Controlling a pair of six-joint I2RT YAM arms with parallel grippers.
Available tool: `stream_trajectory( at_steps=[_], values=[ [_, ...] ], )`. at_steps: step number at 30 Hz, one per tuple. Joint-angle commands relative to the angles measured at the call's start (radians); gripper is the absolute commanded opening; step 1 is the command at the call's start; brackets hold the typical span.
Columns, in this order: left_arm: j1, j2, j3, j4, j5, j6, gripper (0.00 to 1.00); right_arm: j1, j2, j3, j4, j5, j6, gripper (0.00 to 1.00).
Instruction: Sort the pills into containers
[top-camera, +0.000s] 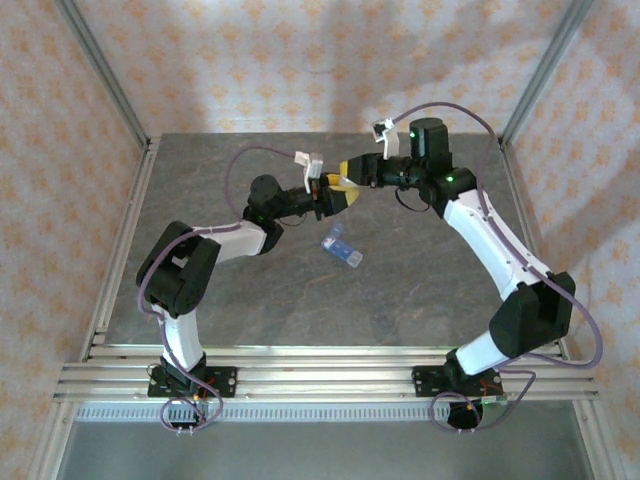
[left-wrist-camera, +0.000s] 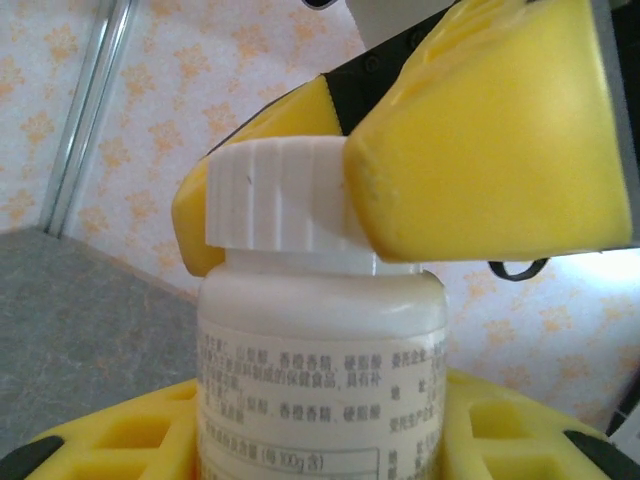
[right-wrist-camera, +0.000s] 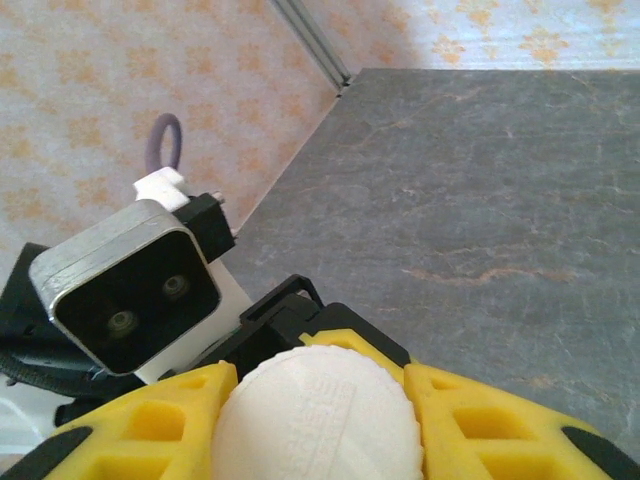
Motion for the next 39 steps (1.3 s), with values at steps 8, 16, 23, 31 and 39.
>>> stream_trajectory(
  at_steps=[8, 16, 23, 31, 39],
  values=[
    [-0.089, -0.185, -0.167, 0.003, -0.446, 0.488, 0.00, 0.102, -0.082, -0.186, 0.125, 0.379, 0.219, 0.26],
    [-0.146, -0.194, -0.193, 0.034, -0.580, 0.548, 0.00, 0.139, -0.097, -0.285, 0.258, 0.473, 0.290, 0.28],
    [-0.143, -0.170, -0.185, 0.042, -0.600, 0.533, 0.00, 0.136, -0.097, -0.241, 0.225, 0.489, 0.285, 0.46],
    [-0.082, -0.121, -0.161, 0.068, -0.535, 0.424, 0.00, 0.062, -0.112, -0.131, 0.159, 0.375, 0.282, 0.75],
    [-0.023, -0.095, -0.108, 0.072, -0.303, 0.276, 0.00, 0.000, -0.126, -0.082, 0.142, 0.121, 0.145, 0.77]
  ],
)
